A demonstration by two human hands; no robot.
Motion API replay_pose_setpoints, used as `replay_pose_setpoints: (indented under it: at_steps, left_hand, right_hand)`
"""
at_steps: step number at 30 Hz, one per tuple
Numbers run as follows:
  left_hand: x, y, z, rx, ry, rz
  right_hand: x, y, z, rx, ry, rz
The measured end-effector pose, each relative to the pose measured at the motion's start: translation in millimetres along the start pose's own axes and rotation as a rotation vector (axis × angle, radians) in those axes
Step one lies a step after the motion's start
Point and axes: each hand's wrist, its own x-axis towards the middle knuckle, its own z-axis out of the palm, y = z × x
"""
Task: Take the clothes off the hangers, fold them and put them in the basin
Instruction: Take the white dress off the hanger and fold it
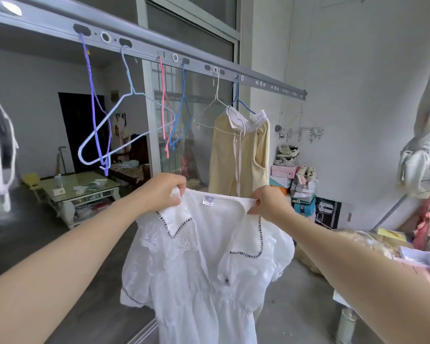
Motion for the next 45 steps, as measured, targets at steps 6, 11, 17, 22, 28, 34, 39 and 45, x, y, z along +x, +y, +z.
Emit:
replay_pose_setpoints:
  at_steps: [6,11,17,22,28,34,39,45]
  left_hand:
    - [9,3,-10,-0.09,0.157,0.063]
    - [14,-12,-6,-0.104,-0.023,-0.068]
    - [0,-41,34,0.183,-0.201,-0.345]
    - [4,-41,33,0.039,-0.111,-0.529]
    - [12,-38,35,-0.979,0.002,-0.877]
    - [13,-29,28,-1.366,0.112,-0.869]
    - [9,-30,27,-1.383,0.037,-0.796]
    - [6,-33,31,-1.248,-0.123,-0.568]
  right_hand:
    - [12,-4,-2,0.028,0.185,0.022]
    - [18,-11,-7,-0.014,0.284,0.101]
    - [19,-16,14,-0.083,0.125,0.138]
    - [27,-28,5,-0.125,-0.049,0.268]
    - [26,-34,7,0.792,-0.213,0.491]
    - [30,-37,15,1.471,-0.122,0.536]
    - [26,-34,20,1.171,-0.136,0.371]
    - [22,-26,31,0.818,0.033,0.345]
